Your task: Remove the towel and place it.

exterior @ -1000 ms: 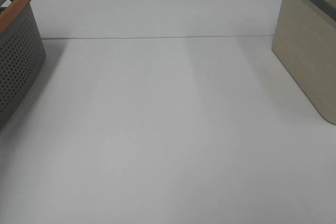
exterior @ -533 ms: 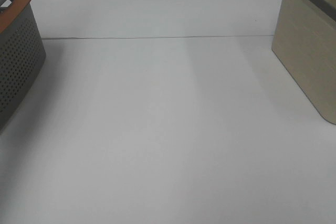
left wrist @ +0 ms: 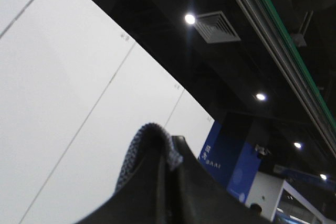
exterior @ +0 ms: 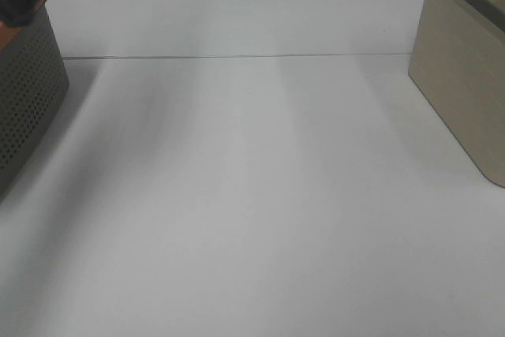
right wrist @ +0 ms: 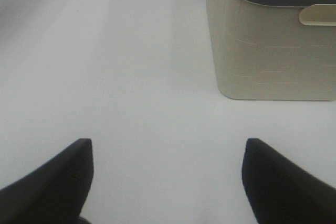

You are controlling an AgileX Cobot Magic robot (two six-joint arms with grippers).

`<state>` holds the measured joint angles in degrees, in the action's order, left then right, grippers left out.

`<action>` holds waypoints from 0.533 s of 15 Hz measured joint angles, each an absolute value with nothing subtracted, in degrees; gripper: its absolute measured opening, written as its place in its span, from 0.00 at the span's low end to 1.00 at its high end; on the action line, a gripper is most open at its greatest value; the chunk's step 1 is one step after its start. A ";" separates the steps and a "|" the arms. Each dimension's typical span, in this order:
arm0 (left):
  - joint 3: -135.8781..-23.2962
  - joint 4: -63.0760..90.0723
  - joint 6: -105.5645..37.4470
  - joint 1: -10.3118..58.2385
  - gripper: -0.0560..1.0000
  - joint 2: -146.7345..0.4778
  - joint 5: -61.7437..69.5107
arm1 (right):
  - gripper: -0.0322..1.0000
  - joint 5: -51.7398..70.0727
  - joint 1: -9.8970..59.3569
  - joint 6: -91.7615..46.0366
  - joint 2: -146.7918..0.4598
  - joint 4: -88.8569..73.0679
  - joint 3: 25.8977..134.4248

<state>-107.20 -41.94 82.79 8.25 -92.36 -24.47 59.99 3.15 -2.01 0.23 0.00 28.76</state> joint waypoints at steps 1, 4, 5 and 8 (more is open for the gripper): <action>-107.31 -43.83 82.85 10.26 0.05 -93.79 -24.47 | 0.77 59.99 3.15 -2.01 0.23 0.00 28.76; -107.37 -49.45 84.51 13.87 0.05 -97.35 -24.58 | 0.77 59.99 3.15 -2.01 0.23 0.00 28.76; -107.37 -51.74 86.75 14.90 0.05 -98.61 -25.15 | 0.77 59.99 3.15 -2.01 0.23 0.00 28.76; -107.37 -64.34 100.27 15.76 0.05 -103.36 -36.78 | 0.77 59.76 3.15 -4.93 -1.32 -3.78 29.16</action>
<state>-107.37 -64.34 100.27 15.76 -103.36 -36.78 59.76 3.15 -4.93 -1.32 -3.78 29.16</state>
